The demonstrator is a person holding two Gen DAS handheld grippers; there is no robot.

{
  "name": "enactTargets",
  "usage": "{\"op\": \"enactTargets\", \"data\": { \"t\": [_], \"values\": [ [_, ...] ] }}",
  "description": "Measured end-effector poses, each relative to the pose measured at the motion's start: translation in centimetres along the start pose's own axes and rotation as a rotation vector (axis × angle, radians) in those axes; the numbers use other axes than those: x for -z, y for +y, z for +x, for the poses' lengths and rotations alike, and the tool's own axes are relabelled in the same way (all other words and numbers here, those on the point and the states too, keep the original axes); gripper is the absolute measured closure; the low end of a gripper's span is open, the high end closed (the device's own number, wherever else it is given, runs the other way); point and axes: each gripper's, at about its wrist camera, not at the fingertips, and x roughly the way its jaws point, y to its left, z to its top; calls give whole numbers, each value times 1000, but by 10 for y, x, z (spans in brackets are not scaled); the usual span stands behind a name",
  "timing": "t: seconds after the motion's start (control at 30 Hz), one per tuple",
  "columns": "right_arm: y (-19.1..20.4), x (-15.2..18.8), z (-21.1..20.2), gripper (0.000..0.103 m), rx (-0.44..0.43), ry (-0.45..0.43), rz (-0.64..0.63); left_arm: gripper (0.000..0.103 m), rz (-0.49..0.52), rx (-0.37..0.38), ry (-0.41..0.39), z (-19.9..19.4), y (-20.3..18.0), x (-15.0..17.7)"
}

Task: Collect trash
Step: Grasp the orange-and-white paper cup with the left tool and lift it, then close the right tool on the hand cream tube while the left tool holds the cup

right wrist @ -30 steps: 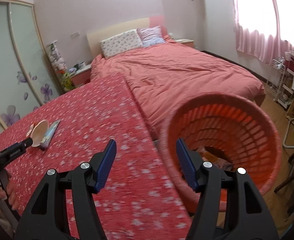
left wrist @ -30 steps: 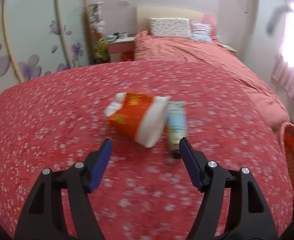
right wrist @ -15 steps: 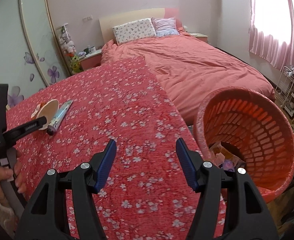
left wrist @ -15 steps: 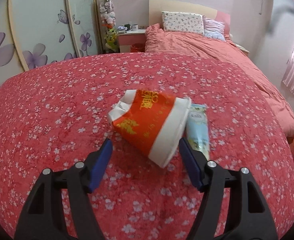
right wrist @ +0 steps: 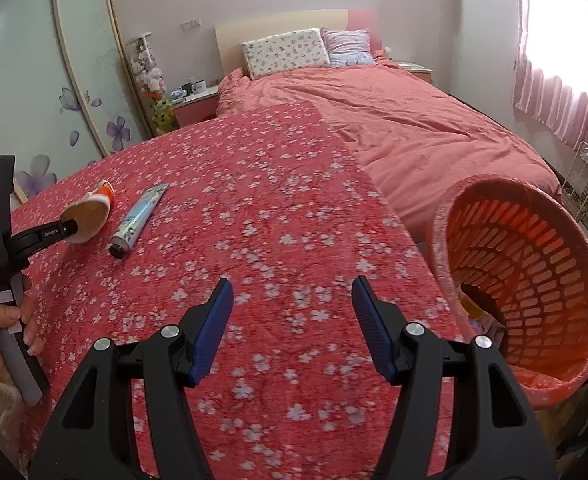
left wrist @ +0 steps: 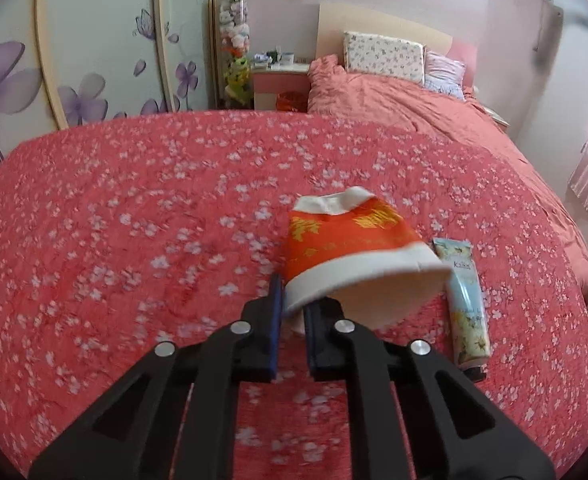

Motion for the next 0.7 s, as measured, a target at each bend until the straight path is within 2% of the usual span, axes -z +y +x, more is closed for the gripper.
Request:
{"op": "enactTargets", "data": {
  "t": [0.17,0.47,0.6,0.7],
  "values": [
    [21,-4,6,41,-35,11,-25,95,14,-22,-27,-15,27,4],
    [84,-17,31,41,-126,35,-82,91,42,-26,-18,-26,79,23],
    [110,-25,47,43,-153,43,-91,88,-24,11,33,-19,97,24],
    [129,-31,65,48,-139,57,-102,85,-69,33,60,-14,107,25]
  ]
}}
